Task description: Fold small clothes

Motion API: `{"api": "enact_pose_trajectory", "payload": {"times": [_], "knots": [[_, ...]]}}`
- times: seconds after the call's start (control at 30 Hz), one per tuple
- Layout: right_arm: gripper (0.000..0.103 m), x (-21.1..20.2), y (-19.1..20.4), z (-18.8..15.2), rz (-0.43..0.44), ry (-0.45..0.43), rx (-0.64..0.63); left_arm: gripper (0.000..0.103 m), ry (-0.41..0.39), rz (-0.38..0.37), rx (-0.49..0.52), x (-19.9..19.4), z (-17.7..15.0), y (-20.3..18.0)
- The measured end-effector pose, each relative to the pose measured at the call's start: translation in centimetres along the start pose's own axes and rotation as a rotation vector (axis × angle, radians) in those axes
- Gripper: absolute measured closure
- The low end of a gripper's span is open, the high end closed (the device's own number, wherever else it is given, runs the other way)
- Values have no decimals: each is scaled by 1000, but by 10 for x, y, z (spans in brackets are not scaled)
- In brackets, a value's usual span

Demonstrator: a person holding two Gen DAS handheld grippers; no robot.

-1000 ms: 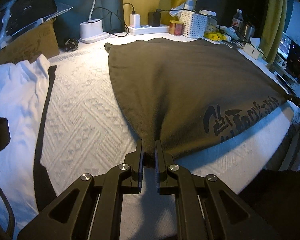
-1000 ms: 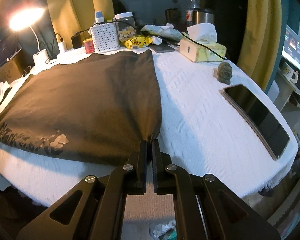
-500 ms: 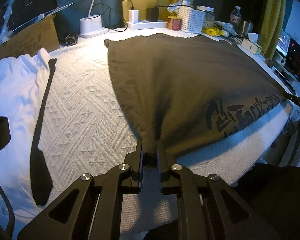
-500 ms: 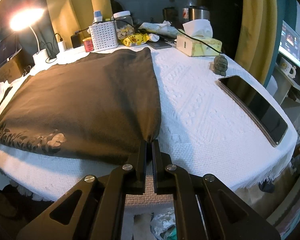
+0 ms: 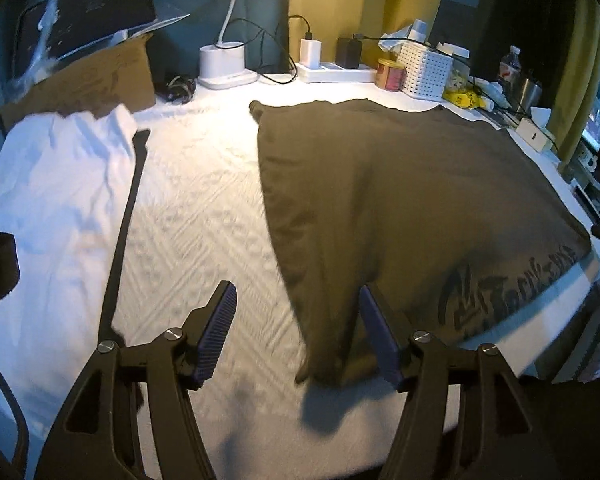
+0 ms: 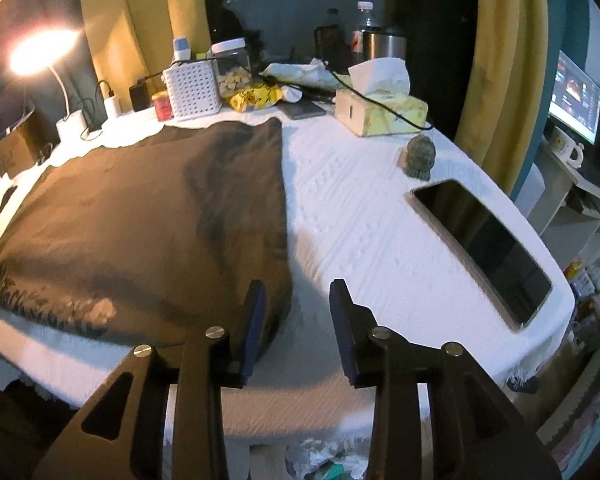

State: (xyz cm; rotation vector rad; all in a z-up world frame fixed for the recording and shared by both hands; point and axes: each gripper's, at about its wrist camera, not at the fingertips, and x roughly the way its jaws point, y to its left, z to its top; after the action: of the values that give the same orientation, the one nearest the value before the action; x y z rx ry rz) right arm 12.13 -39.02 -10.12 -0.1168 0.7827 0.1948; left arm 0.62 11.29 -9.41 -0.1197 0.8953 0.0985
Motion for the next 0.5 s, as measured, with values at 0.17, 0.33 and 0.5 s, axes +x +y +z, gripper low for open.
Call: {"api": "enact_pose_trajectory", "payload": {"times": [0.17,0.33,0.5], "knots": [[67,18,-8,19,6,-3,7,39,0,14,-6,18,28,-3],[67,40,-10,43,21,3,-1,39,3,27,6,40,60,0],[67,61,-9,67,40,5,-20,39,25,72,16,69,85,6]]}}
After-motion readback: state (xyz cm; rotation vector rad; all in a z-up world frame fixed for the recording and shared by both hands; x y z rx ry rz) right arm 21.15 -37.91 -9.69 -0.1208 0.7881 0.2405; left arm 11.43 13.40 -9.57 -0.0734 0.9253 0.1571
